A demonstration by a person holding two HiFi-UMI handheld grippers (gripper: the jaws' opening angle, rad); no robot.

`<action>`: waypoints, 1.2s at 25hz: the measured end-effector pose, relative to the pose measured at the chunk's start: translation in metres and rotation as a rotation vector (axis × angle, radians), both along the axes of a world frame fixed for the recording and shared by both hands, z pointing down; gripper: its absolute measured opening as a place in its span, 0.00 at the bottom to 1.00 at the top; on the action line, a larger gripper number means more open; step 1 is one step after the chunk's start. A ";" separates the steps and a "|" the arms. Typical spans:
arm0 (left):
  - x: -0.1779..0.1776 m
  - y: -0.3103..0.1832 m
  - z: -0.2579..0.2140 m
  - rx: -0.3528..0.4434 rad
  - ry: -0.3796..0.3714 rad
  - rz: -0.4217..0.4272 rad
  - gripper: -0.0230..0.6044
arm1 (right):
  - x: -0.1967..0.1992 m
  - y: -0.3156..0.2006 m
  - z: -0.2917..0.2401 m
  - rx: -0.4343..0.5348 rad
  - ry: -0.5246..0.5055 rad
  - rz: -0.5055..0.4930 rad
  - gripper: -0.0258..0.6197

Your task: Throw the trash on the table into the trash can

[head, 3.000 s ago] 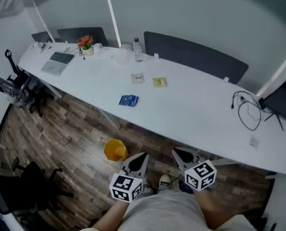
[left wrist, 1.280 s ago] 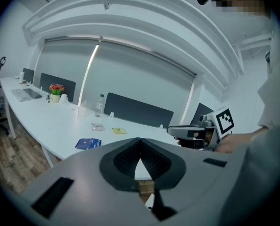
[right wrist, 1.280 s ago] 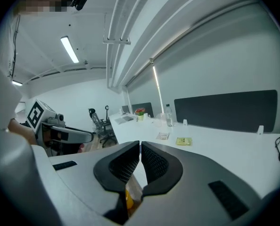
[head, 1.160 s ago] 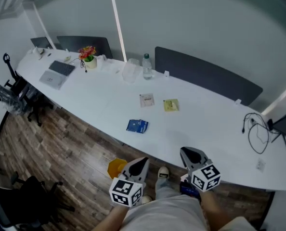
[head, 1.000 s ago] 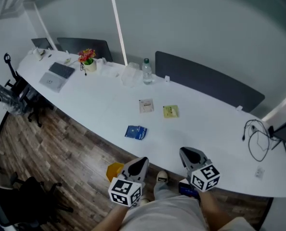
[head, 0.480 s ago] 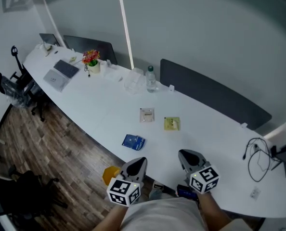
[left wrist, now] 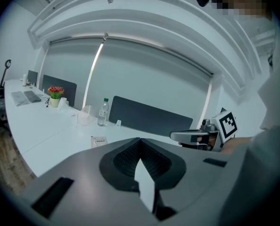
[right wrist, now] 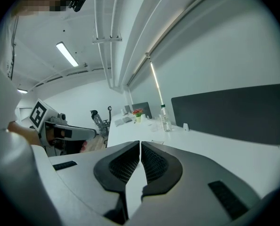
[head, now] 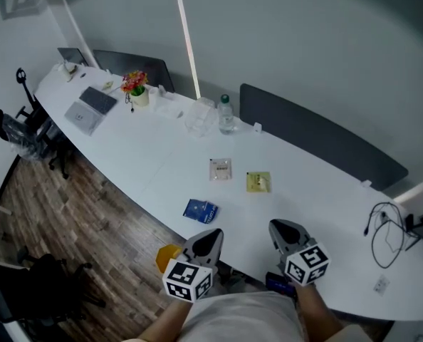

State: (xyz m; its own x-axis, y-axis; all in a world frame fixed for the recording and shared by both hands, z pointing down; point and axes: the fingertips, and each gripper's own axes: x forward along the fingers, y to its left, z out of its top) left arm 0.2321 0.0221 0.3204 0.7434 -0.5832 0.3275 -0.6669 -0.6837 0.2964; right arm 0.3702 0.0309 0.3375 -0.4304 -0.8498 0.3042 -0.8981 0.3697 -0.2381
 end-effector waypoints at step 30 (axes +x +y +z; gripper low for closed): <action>0.018 -0.063 0.031 -0.067 -0.025 0.118 0.04 | 0.029 -0.068 0.052 -0.130 0.052 0.128 0.09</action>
